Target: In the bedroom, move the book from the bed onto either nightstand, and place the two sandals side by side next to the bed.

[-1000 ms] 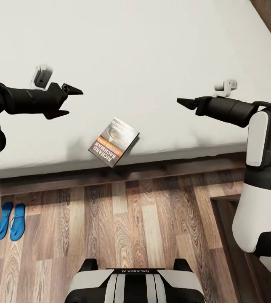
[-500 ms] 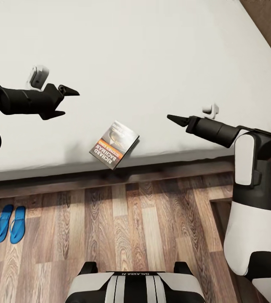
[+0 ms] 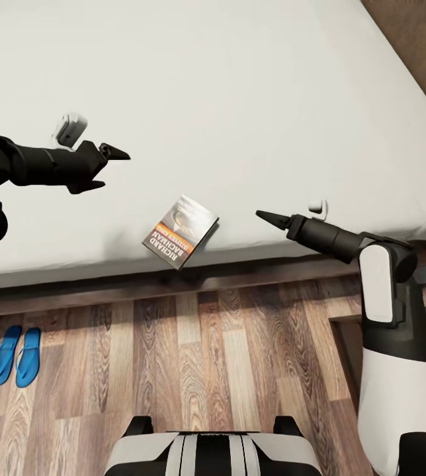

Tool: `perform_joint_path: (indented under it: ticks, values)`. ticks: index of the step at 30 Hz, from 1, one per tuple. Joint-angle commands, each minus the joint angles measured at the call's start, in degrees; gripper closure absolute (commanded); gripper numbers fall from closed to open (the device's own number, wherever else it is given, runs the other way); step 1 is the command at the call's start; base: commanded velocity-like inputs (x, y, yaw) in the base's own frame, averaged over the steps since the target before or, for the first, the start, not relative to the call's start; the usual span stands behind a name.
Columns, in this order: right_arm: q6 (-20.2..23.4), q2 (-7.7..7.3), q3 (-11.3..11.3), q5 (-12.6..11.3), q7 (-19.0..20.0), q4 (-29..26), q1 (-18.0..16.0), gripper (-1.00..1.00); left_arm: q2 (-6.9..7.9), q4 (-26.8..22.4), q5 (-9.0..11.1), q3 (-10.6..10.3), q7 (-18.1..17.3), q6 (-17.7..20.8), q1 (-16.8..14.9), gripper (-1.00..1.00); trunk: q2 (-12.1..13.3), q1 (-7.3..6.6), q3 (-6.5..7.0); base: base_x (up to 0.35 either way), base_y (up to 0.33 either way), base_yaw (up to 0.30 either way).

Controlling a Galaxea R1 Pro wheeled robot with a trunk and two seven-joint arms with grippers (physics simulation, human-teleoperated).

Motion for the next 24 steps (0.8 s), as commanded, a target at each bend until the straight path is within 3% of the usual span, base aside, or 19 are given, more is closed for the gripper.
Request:
perform_joint_path:
  ticks: [1,24]
  values:
    - [0.3,-0.07,-0.1,0.3,0.5,0.0,0.2,-1.00,0.06,0.0,0.4,-0.2,0.5,0.1,-0.1,-1.00,0.0,0.00,0.07,0.000,0.000,0.000]
    - [0.3,-0.69,1.0,-0.3,0.6,0.0,2.1,-1.00,0.19,0.2,0.1,-0.7,0.7,0.1,0.0,-1.00,0.0,0.00,2.22,0.000,0.000,0.000]
